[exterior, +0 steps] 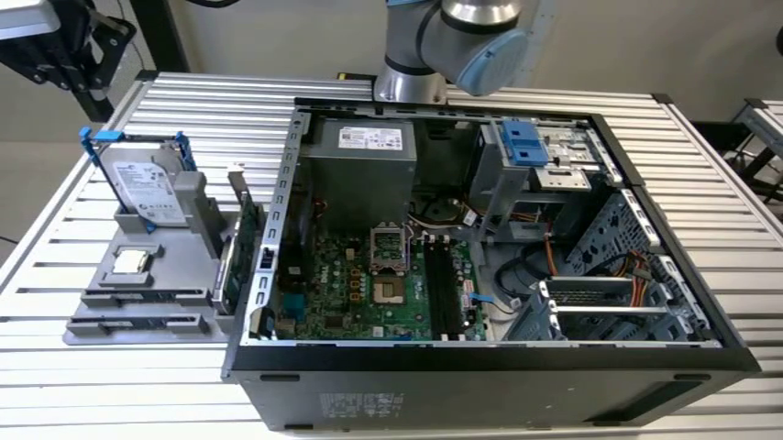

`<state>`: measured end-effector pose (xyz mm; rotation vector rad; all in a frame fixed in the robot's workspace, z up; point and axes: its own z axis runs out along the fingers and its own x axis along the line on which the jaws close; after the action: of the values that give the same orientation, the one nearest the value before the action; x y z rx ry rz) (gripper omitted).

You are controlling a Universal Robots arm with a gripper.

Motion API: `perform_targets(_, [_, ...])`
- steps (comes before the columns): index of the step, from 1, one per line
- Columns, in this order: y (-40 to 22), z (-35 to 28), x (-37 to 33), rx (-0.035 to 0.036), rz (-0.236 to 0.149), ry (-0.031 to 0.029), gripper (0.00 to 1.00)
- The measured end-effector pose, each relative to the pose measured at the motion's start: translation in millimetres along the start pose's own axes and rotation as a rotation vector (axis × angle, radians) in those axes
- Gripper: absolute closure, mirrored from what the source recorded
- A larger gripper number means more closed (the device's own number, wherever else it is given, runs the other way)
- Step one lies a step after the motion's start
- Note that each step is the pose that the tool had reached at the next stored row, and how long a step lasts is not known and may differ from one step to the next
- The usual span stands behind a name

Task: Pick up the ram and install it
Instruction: 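Reach for the ram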

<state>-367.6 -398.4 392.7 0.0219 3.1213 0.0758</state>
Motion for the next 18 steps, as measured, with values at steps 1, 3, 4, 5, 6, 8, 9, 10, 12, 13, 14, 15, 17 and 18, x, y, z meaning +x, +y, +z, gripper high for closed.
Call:
perform_targets(1, [0.1, 0.0, 1.1, -0.0001, -0.005, 0.0002, 1.0])
perform_targets(3, [0.4, 0.0, 3.7, -0.0002, -0.012, 0.0006, 1.0])
perform_targets(4, [0.6, 0.0, 4.9, -0.0003, -0.015, 0.0007, 1.0])
perform_targets(5, [0.7, -0.1, 6.3, -0.0004, -0.018, 0.0009, 1.0])
perform_targets(6, [0.9, -0.1, 7.3, -0.0004, -0.02, 0.0009, 1.0])
perform_targets(8, [0.8, 0.0, 7.5, -0.0004, -0.02, 0.0009, 1.0])
perform_targets(9, [0.8, -0.1, 7.6, -0.0004, -0.02, 0.0009, 1.0])
perform_targets(10, [0.8, -0.1, 7.6, -0.0004, -0.02, 0.0009, 1.0])
perform_targets(12, [0.9, -0.1, 7.7, -0.0004, -0.02, 0.0009, 1.0])
perform_targets(13, [0.9, -0.1, 7.7, -0.0004, -0.02, 0.0009, 1.0])
perform_targets(14, [0.8, -0.1, 7.8, -0.0004, -0.02, 0.0009, 1.0])
perform_targets(15, [0.6, -0.1, 7.9, -0.0004, -0.02, 0.0009, 1.0])
perform_targets(17, [-0.2, -0.1, 7.9, -0.0004, -0.02, 0.0009, 1.0])
perform_targets(18, [-0.6, -0.2, 7.9, -0.0004, -0.02, 0.001, 1.0])
